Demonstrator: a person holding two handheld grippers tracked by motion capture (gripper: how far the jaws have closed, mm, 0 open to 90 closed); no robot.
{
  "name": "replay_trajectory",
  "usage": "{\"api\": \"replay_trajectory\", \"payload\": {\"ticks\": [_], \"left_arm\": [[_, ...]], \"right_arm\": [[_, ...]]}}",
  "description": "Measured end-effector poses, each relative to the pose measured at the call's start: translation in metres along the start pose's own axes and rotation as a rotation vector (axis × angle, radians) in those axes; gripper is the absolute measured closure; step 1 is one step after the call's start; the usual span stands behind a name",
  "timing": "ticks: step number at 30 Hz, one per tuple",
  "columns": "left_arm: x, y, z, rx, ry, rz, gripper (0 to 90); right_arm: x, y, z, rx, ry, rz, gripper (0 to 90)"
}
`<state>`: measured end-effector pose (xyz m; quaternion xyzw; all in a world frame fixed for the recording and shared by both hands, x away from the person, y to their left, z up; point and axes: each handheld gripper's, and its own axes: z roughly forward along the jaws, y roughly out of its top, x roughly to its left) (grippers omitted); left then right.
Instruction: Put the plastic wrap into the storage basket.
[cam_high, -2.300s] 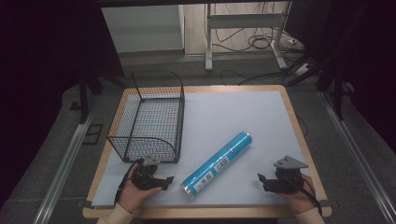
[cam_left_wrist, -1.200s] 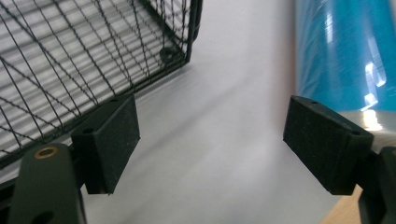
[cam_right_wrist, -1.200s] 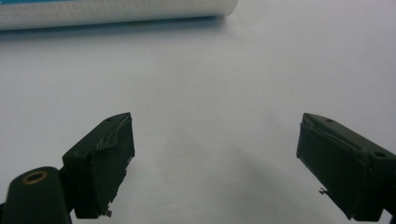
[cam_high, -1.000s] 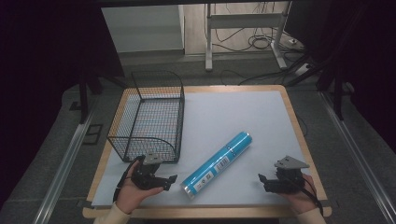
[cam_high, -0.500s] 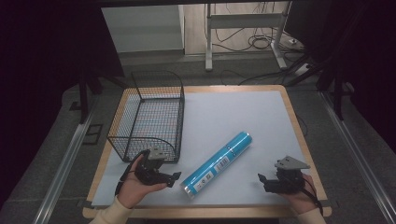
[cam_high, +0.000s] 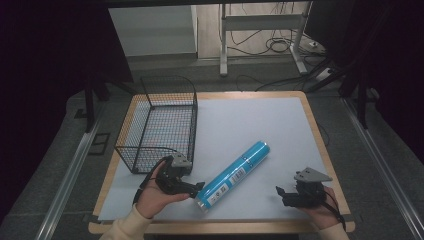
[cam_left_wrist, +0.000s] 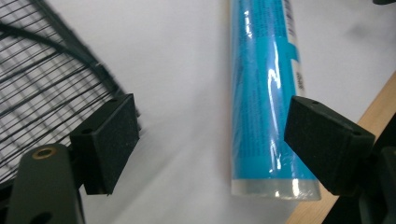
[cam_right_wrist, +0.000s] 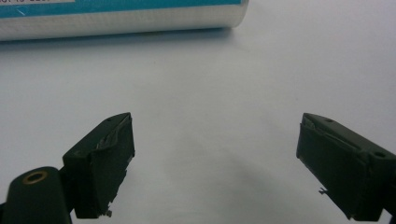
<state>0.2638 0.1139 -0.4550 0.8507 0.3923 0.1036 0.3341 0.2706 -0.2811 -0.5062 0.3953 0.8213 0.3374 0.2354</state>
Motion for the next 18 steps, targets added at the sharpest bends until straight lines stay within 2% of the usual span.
{"api": "replay_trajectory", "payload": {"ticks": [7, 10, 18], "left_arm": [[-0.008, 0.013, 0.005, 0.011, -0.016, 0.027, 17.2], [-0.01, 0.019, 0.007, 0.019, -0.003, 0.036, 17.2], [-0.014, 0.03, 0.015, 0.035, -0.009, 0.057, 17.1]], "right_arm": [[-0.001, 0.0, 0.0, -0.001, 0.001, 0.002, 11.7], [0.0, 0.0, 0.0, 0.0, 0.0, -0.001, 11.7], [0.001, 0.0, 0.0, 0.001, 0.003, 0.001, 11.7]]}}
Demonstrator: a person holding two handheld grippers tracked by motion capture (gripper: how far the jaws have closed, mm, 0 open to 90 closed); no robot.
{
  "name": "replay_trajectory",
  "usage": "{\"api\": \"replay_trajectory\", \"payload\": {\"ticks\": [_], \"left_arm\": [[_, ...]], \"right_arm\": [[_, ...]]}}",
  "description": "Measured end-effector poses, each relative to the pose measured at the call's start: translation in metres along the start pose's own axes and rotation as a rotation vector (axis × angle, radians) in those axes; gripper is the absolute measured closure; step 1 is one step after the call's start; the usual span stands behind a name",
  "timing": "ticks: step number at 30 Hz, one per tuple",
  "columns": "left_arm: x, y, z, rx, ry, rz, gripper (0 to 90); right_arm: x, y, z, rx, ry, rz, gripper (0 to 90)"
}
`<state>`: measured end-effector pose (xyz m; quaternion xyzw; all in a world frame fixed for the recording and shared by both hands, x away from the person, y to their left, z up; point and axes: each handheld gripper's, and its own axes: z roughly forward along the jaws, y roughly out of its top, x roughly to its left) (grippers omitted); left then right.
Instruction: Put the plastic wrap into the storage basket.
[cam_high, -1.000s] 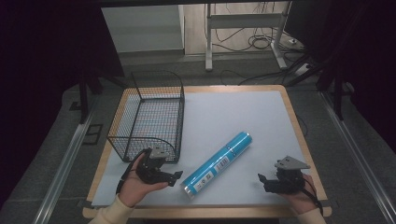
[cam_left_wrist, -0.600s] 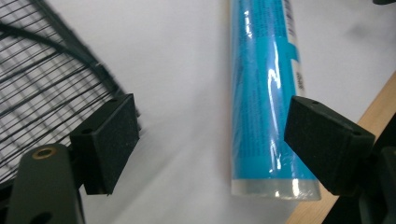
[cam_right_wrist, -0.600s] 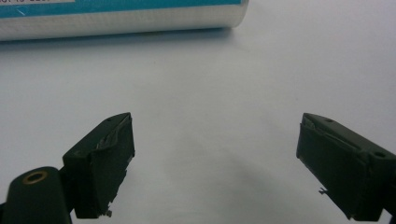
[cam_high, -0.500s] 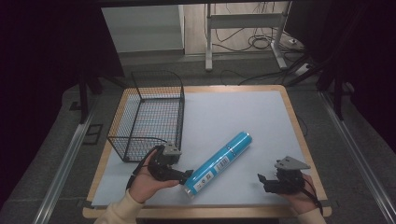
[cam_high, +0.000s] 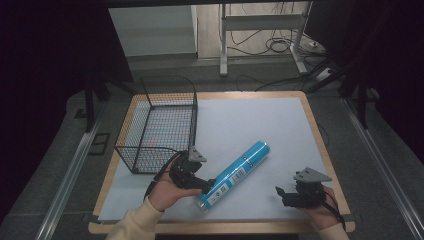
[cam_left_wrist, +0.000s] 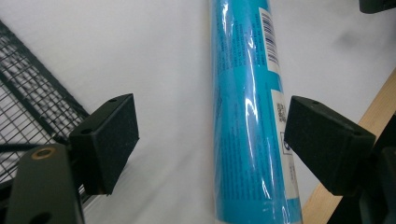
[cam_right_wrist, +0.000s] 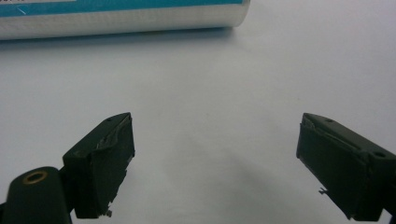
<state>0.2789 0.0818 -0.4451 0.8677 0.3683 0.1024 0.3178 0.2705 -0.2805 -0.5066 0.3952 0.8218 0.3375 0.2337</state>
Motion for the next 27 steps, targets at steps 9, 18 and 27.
{"api": "replay_trajectory", "payload": {"ticks": [9, 18, 27], "left_arm": [[-0.003, 0.01, 0.012, 0.021, -0.014, 0.012, 16.8], [-0.008, 0.022, 0.025, 0.046, -0.027, 0.031, 16.3], [-0.011, 0.033, 0.037, 0.073, -0.034, 0.032, 16.2]], "right_arm": [[0.0, 0.0, 0.0, -0.002, -0.001, -0.001, 11.7], [-0.001, 0.0, 0.0, -0.001, 0.0, 0.001, 11.7], [-0.002, 0.0, -0.001, -0.006, -0.001, 0.0, 11.7]]}}
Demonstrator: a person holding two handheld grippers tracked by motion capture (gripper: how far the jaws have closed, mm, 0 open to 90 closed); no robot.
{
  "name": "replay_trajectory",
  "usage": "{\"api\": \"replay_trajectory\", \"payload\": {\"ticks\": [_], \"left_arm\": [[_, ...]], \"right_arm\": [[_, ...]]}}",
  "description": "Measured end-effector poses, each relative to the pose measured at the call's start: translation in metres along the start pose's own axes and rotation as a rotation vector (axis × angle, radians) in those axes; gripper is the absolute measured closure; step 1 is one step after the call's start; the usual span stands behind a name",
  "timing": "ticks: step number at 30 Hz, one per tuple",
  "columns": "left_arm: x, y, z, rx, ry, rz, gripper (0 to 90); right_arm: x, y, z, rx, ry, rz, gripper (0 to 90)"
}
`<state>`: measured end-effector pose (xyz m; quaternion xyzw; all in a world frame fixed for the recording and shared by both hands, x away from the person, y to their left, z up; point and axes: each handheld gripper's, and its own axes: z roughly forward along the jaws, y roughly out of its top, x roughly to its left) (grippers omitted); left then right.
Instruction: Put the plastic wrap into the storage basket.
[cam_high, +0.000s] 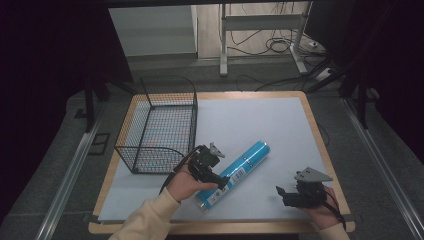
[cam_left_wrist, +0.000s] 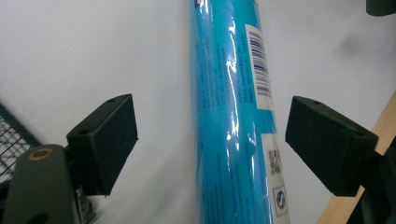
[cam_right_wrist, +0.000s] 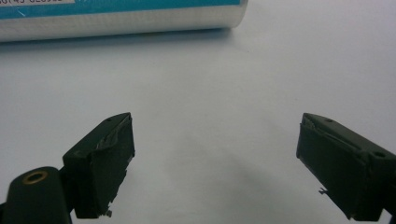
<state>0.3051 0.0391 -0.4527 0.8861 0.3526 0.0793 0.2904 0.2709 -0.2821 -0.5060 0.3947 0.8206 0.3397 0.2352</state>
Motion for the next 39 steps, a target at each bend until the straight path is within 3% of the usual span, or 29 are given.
{"api": "replay_trajectory", "payload": {"ticks": [25, 39], "left_arm": [[-0.009, 0.032, 0.035, 0.082, -0.02, 0.013, 15.5], [-0.014, 0.049, 0.066, 0.18, -0.02, 0.028, 15.7]], "right_arm": [[0.0, 0.0, 0.001, 0.012, 0.001, 0.008, 11.7], [0.0, 0.0, 0.002, 0.015, 0.007, 0.007, 11.7]]}}
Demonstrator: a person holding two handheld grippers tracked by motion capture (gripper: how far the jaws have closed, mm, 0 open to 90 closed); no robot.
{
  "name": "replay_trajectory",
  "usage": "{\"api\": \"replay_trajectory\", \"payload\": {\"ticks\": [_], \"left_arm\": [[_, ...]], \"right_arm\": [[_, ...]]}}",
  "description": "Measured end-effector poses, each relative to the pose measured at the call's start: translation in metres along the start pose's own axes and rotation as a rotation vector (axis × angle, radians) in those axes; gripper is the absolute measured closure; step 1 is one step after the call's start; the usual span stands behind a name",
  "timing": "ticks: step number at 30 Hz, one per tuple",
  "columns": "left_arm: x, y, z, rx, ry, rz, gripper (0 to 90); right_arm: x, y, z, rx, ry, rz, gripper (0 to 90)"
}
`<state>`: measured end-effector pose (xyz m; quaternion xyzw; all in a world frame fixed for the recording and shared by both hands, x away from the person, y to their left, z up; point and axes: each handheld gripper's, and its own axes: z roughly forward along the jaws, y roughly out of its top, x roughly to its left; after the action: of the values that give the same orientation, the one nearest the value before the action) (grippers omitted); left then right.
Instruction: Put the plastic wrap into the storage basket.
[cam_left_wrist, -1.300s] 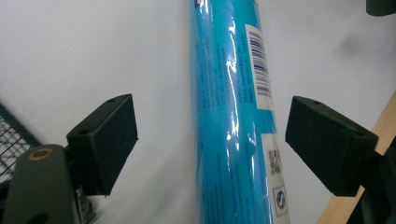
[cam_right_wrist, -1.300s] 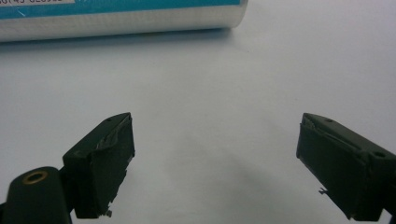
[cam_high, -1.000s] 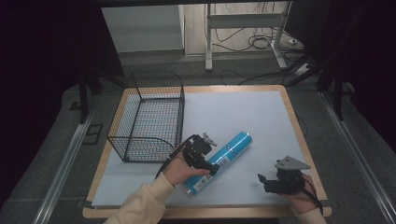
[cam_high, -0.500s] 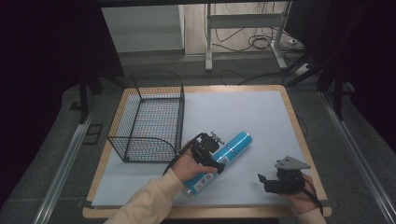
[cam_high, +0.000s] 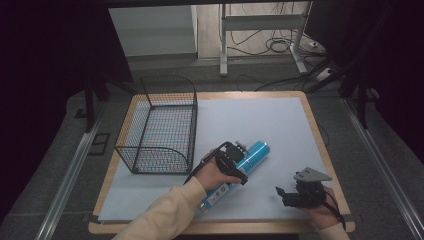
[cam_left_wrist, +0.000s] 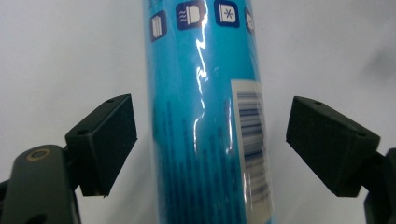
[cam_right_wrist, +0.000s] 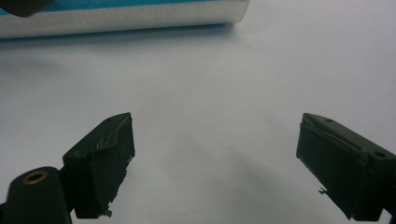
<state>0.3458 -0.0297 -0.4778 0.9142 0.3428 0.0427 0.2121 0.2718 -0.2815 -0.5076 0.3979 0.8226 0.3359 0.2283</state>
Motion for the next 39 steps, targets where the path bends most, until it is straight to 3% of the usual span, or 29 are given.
{"api": "replay_trajectory", "payload": {"ticks": [9, 21, 31, 34, 39], "left_arm": [[-0.002, 0.004, 0.015, 0.055, 0.019, -0.008, 18.0], [-0.001, 0.004, 0.026, 0.118, 0.036, -0.03, 30.2], [0.006, 0.009, 0.025, 0.15, -0.008, -0.05, 30.9], [0.005, 0.012, 0.023, 0.149, 0.042, -0.02, 31.0], [0.008, 0.015, 0.015, 0.165, 0.015, -0.004, 31.1]], "right_arm": [[-0.001, 0.0, 0.0, -0.001, 0.001, 0.006, 11.7], [-0.002, 0.0, -0.001, -0.003, 0.0, 0.014, 11.6], [-0.001, 0.0, 0.0, -0.005, 0.001, 0.012, 11.6], [-0.001, 0.0, 0.0, -0.005, 0.001, 0.009, 11.6], [-0.001, 0.0, 0.0, -0.004, 0.004, 0.007, 11.6]]}}
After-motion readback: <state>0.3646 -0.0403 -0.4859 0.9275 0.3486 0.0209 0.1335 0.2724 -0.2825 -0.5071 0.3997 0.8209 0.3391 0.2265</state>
